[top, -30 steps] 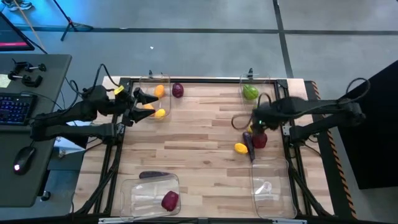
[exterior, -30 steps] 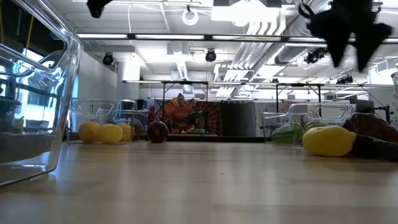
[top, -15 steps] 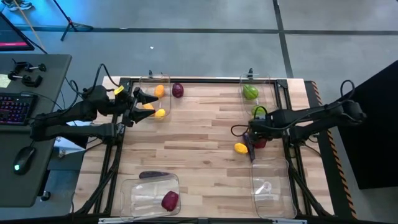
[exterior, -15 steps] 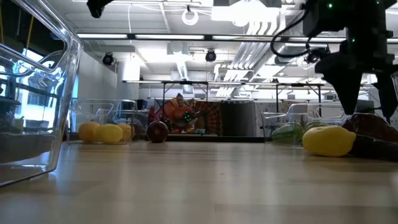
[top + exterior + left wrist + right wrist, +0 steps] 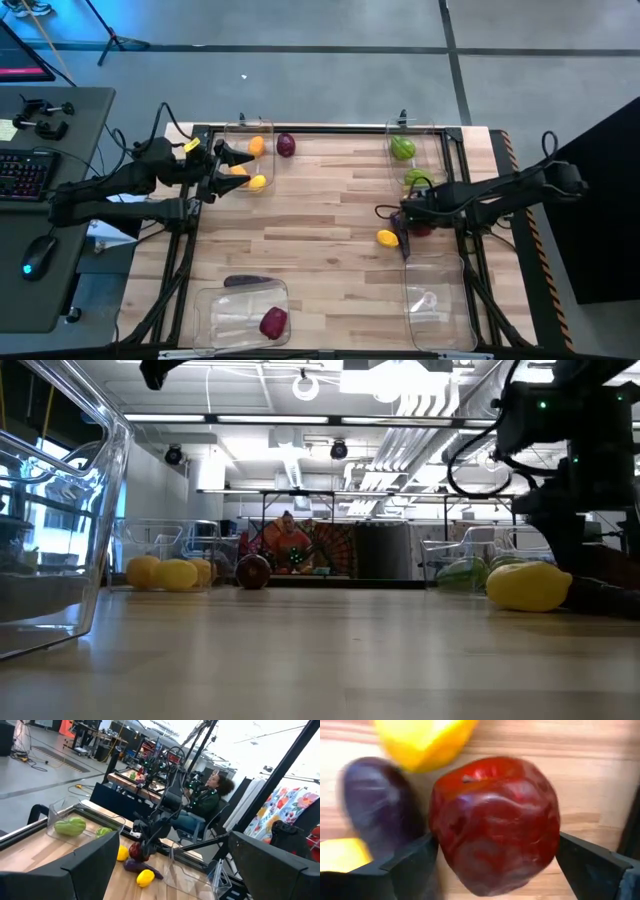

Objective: Sort produce into baskets
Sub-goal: Put the red apple into the bottom left transparent bin

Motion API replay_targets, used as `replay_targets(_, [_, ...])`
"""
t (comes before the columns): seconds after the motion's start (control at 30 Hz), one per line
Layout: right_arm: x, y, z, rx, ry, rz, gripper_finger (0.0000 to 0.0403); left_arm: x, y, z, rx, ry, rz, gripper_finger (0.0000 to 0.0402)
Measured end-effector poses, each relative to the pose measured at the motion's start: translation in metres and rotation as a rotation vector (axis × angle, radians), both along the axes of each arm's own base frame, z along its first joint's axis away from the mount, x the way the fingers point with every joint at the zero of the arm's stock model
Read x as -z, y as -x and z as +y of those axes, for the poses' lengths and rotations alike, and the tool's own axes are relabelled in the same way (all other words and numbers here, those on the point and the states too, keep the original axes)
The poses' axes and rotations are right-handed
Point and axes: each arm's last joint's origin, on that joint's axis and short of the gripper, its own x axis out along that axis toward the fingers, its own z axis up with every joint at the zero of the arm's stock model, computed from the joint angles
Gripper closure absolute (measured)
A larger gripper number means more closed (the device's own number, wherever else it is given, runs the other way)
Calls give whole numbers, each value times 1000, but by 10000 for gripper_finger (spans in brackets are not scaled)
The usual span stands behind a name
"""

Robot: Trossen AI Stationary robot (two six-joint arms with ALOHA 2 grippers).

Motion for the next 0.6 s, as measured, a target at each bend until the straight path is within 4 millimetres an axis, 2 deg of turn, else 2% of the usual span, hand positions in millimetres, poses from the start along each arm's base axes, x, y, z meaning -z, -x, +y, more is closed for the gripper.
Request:
replay_targets(0.2, [4, 4, 0, 21, 10, 27, 94, 0, 0, 1, -41, -11, 1, 39])
replay_targets(0.33, [-5, 2, -1, -25, 32, 37, 134, 0, 1, 3, -122, -13, 4, 39])
replay_targets(0.47, [-33, -6, -1, -134, 58, 37, 140, 0, 1, 4, -148, 6, 1, 39])
replay_targets(0.6, [-82, -27, 2, -308, 175, -117, 140, 0, 1, 4, -142, 112, -17, 39])
